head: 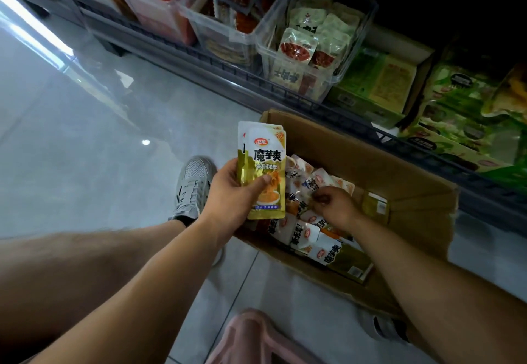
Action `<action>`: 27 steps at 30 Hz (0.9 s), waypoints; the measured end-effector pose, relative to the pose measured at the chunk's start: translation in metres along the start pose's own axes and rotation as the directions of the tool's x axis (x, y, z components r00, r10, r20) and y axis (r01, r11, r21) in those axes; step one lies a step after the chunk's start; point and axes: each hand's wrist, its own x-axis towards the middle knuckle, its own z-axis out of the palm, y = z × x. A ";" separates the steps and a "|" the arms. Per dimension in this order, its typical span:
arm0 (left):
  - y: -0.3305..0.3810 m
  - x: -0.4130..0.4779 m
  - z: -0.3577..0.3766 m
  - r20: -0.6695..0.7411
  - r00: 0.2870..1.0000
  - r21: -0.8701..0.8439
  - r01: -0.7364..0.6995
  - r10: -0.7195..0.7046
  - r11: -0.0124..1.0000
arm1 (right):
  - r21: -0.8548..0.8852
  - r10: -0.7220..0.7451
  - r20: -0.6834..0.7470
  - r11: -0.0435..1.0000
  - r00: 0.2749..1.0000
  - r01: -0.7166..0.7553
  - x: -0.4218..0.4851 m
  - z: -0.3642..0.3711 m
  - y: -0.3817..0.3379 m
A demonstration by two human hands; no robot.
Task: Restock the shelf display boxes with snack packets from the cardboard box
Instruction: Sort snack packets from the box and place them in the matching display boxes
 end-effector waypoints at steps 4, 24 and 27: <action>-0.001 0.003 0.002 0.001 1.000 -0.026 0.005 -0.005 1.000 | 0.048 0.048 -0.065 0.998 0.997 -0.045 0.010 0.013 0.003; 0.001 -0.003 0.005 -0.010 1.000 -0.024 0.003 -0.004 1.000 | 0.345 0.083 -0.419 0.936 0.904 0.074 -0.049 -0.063 -0.032; 0.002 -0.004 0.006 -0.005 1.000 -0.035 0.011 -0.011 0.999 | 0.715 0.215 -0.225 0.699 0.950 0.011 -0.057 -0.066 -0.043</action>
